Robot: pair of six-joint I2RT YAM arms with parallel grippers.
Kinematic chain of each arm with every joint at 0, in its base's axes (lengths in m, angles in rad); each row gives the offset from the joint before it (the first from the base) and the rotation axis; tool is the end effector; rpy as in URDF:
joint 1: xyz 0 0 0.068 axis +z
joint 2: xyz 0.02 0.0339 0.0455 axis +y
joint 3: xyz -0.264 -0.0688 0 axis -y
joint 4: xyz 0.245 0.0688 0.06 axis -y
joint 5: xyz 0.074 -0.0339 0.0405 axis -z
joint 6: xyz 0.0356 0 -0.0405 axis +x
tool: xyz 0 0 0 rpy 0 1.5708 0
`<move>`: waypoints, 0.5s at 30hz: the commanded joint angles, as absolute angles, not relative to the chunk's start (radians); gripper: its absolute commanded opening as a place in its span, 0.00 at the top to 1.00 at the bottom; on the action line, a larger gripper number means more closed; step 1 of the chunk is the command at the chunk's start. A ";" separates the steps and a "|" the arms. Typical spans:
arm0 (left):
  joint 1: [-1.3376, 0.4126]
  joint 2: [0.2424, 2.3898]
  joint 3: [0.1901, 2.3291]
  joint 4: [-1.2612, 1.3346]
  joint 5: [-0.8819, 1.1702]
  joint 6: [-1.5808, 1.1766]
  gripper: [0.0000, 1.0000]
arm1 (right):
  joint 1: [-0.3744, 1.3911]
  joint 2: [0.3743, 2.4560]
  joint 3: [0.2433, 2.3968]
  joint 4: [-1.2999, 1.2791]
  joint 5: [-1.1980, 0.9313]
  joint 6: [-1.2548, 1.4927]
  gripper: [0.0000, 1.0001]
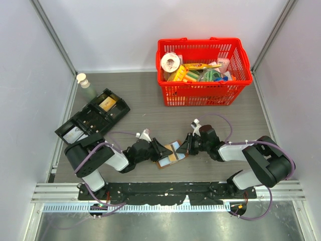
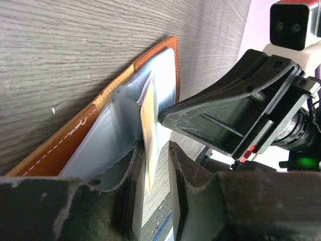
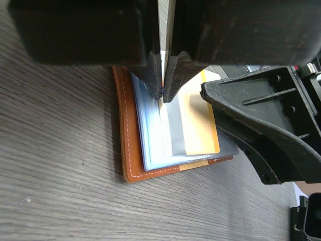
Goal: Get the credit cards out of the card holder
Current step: Remove the credit card from the card holder.
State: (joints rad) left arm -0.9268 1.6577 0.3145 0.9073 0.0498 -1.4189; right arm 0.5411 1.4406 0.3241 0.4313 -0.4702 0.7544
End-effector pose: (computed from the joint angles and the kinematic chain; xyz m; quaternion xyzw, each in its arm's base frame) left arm 0.1523 -0.2058 0.1051 -0.1924 0.8209 -0.5035 0.1889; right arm 0.1880 0.1318 0.1145 -0.0057 0.8843 0.4193 0.2053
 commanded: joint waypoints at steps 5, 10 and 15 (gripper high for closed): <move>-0.922 1.641 0.299 1.035 0.035 -1.450 0.91 | 0.543 1.493 0.299 0.267 -0.344 0.683 0.90; -0.922 1.571 0.261 0.983 0.028 -1.448 0.98 | 0.543 1.511 0.305 0.252 -0.324 0.686 0.90; -0.920 1.549 0.227 1.003 0.025 -1.463 1.00 | 0.541 1.516 0.305 0.250 -0.321 0.687 0.91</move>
State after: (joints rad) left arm -0.9241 1.5883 0.2440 0.9283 0.0383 -1.4448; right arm 0.5411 1.4582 0.3363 0.4274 -0.4732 0.7551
